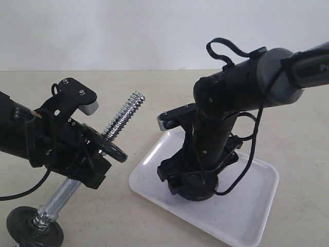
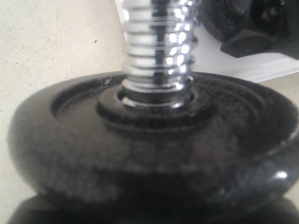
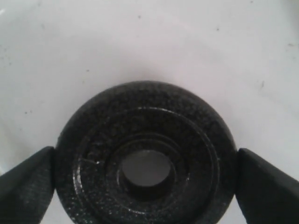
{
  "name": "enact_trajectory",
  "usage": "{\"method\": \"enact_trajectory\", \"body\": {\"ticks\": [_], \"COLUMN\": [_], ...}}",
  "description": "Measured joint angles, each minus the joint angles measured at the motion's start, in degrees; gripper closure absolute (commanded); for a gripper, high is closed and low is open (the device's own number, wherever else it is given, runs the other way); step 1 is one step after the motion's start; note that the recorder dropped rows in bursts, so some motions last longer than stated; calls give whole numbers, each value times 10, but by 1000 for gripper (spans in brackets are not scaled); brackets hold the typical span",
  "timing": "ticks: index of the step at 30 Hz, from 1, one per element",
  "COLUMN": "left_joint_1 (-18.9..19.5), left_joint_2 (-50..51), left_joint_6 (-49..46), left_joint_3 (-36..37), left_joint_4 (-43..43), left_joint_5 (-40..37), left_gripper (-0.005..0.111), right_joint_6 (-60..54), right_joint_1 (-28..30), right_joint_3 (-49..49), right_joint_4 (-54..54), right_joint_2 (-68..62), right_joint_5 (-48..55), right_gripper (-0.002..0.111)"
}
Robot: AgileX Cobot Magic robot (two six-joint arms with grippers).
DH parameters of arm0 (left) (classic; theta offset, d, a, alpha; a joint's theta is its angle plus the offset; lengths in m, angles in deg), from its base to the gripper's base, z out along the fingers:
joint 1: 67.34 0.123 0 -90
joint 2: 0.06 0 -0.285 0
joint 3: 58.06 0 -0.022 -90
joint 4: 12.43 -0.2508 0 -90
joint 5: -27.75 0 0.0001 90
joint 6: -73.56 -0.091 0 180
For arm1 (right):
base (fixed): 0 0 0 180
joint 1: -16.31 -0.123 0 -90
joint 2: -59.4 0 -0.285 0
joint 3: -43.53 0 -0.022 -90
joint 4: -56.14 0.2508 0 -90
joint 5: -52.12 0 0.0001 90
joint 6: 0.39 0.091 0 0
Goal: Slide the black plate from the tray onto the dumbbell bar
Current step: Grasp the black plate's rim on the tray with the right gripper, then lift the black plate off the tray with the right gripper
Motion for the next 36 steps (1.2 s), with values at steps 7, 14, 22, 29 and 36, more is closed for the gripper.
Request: {"method": "enact_trajectory", "body": {"ticks": [7, 14, 22, 29, 36], "left_joint_1": [0, 0, 0, 0, 0], "left_joint_2": [0, 0, 0, 0, 0], "left_joint_6": [0, -3, -12, -33, -61], "left_joint_3": [0, 0, 0, 0, 0], "left_joint_4": [0, 0, 4, 13, 20], "left_joint_5": [0, 0, -2, -6, -9], "left_gripper": [102, 102, 102, 102, 102], "right_joint_6": [0, 5, 19, 21, 31], "right_joint_1": [0, 0, 0, 0, 0], "right_joint_3": [0, 0, 0, 0, 0], "right_joint_4": [-14, -34, -55, -55, -55], "right_joint_2": [73, 121, 187, 251, 302], "right_joint_5": [10, 35, 51, 55, 56], "right_gripper": [108, 108, 108, 108, 108]}}
